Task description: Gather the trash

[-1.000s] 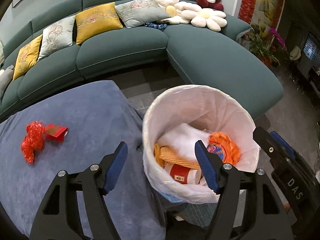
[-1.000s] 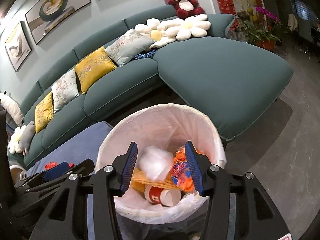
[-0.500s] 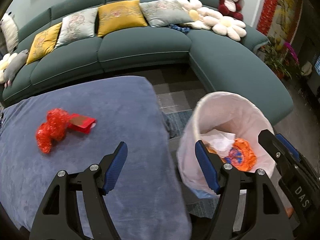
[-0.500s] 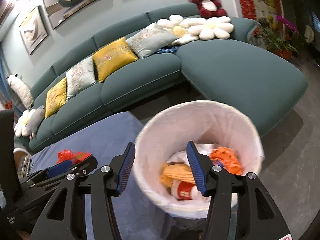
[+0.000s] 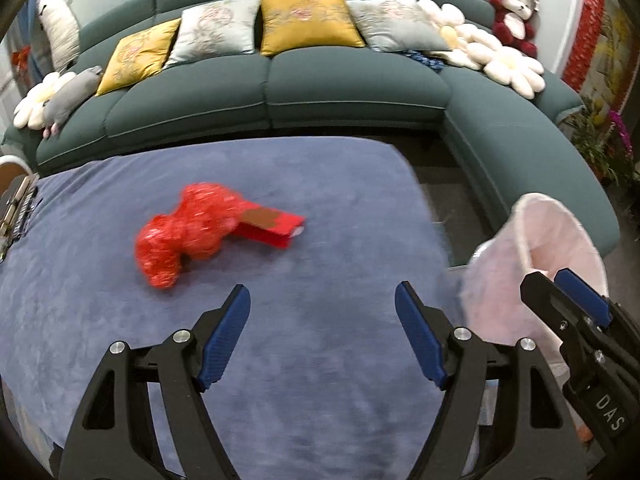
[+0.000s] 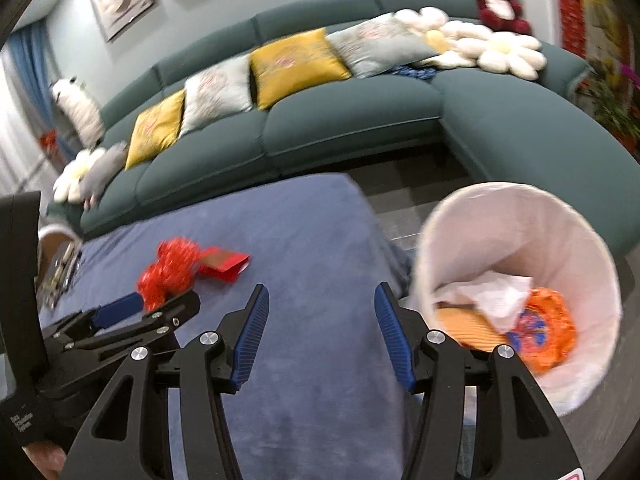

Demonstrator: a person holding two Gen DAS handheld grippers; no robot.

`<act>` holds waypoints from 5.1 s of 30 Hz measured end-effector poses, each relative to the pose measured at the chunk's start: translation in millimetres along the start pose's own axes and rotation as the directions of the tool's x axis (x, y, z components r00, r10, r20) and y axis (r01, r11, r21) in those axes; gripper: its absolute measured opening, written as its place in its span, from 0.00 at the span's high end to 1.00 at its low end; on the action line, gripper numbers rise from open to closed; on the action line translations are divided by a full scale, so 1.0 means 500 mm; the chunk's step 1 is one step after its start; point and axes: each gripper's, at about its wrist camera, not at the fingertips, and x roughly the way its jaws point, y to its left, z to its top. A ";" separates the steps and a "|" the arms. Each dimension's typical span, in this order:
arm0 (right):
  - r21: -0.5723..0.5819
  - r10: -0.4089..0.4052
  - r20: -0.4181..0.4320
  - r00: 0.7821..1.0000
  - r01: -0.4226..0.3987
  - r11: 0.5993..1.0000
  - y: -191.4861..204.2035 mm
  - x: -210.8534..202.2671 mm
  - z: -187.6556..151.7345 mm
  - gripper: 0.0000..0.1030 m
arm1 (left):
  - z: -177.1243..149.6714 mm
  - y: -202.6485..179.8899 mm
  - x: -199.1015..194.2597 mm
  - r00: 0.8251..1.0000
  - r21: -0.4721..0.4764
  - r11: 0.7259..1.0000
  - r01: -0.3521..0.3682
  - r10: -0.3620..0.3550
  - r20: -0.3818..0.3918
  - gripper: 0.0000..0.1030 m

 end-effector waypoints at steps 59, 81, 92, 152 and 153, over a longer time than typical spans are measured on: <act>-0.027 0.030 -0.142 0.989 -0.034 0.999 0.095 0.235 0.061 0.97 | 0.039 0.126 0.147 0.973 0.088 0.982 0.169 -0.152 -0.172 0.63; 0.243 -0.130 0.121 0.984 0.098 0.965 -0.311 -0.148 0.025 0.97 | 0.002 -0.326 -0.019 0.936 0.291 0.892 0.347 -0.310 -0.168 0.63; 0.316 -0.172 0.133 0.976 0.122 0.941 -0.423 -0.186 -0.004 0.97 | -0.001 -0.431 0.017 0.938 0.304 0.894 0.330 -0.277 -0.207 0.58; 0.114 -0.203 -0.001 0.979 0.202 0.973 -0.290 -0.223 -0.039 0.16 | -0.053 -0.303 -0.089 0.991 0.184 0.974 0.129 -0.122 -0.048 0.15; 0.112 -0.206 -0.001 0.979 0.205 0.972 -0.290 -0.223 -0.041 0.16 | -0.056 -0.302 -0.088 0.992 0.183 0.975 0.125 -0.118 -0.049 0.15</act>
